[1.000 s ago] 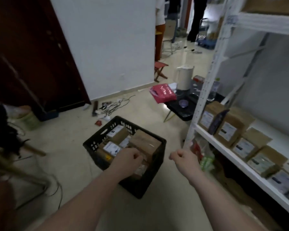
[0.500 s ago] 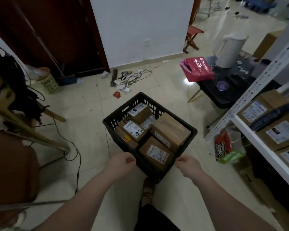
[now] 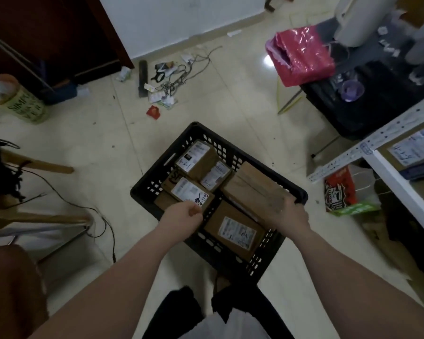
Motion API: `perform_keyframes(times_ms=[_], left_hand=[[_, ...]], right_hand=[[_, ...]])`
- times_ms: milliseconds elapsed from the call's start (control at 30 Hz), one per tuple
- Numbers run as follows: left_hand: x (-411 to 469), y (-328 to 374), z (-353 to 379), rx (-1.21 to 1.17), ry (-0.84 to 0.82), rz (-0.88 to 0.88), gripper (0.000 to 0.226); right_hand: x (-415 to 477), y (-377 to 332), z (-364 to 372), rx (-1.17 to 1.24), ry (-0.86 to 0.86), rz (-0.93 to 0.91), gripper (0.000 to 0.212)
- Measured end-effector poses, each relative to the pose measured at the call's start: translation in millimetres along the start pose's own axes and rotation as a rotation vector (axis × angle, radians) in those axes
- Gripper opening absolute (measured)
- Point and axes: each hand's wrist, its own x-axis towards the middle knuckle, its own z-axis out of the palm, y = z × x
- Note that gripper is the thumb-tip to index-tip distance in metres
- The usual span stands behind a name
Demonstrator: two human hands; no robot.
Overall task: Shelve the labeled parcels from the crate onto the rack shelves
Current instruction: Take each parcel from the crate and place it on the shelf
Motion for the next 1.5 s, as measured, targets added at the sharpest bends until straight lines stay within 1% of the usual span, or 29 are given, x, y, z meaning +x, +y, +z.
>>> perform_keyframes(times_ms=[100,267,467,600,767,833,900,967,1000,1033,1067,1133,1200,1267,1367,1433,1500], left_hand=[[24.8,-8.0,13.3,0.03,-0.087,-0.034,0.023],[63.5,-18.3,32.0,0.073,-0.198,-0.058,0.023],[94.6,-31.4,26.2,0.123,-0.222,-0.049,0.024],[97.4,-38.6,18.7,0.153,-0.232,-0.039,0.022],[90.6,-37.4,5.0,0.14,-0.255,-0.009,0.021],[87.0,-33.0,-4.8,0.111,-0.264,0.007,0.02],[82.3,-26.7,-16.4,0.072,-0.276,0.013,0.019],[77.1,-17.7,-28.4,0.042,-0.287,0.018,0.019],[74.1,-11.6,-34.3,0.023,-0.286,0.021,0.02],[71.1,-4.3,-39.8,-0.001,-0.275,0.027,0.024],[67.9,3.4,-45.2,-0.031,-0.259,0.029,0.03],[59.2,19.2,-55.9,-0.127,-0.243,0.029,0.047],[50.2,30.8,-66.8,-0.293,-0.288,0.033,0.06],[40.4,40.3,-77.8,-0.436,-0.378,0.039,0.066],[23.4,53.7,-94.5,-0.587,-0.487,0.1,0.065],[16.1,60.5,-104.4,-0.665,-0.533,0.151,0.067],[14.0,62.4,-112.8,-0.705,-0.588,0.178,0.073]], right_hand=[[27.7,-10.7,4.1,-0.079,0.04,-0.073,0.112],[68.7,-5.4,20.3,-0.276,0.023,-0.023,0.122],[97.0,3.0,45.2,-0.433,0.037,-0.021,0.143],[91.3,-2.3,61.6,-0.421,0.085,-0.01,0.141],[64.9,-11.3,63.4,-0.298,0.142,0.006,0.139],[49.0,-19.1,54.0,-0.201,0.164,0.023,0.135],[33.1,-26.0,42.4,-0.091,0.128,0.03,0.13],[20.8,-27.1,32.3,0.061,0.084,0.051,0.129],[13.2,-27.7,25.8,0.175,0.063,0.068,0.13],[4.3,-28.1,19.3,0.338,0.035,0.092,0.13],[-6.5,-29.2,13.3,0.531,0.004,0.097,0.125],[-32.8,-34.2,3.3,0.902,-0.058,0.078,0.106],[-56.1,-38.0,-0.2,1.145,-0.107,0.049,0.099],[-71.6,-40.4,0.1,1.288,-0.159,-0.014,0.102],[-95.6,-48.6,-1.8,1.446,-0.218,-0.129,0.107],[-109.9,-56.3,-4.1,1.501,-0.225,-0.205,0.102],[-119.5,-62.2,-6.1,1.522,-0.217,-0.251,0.099]])
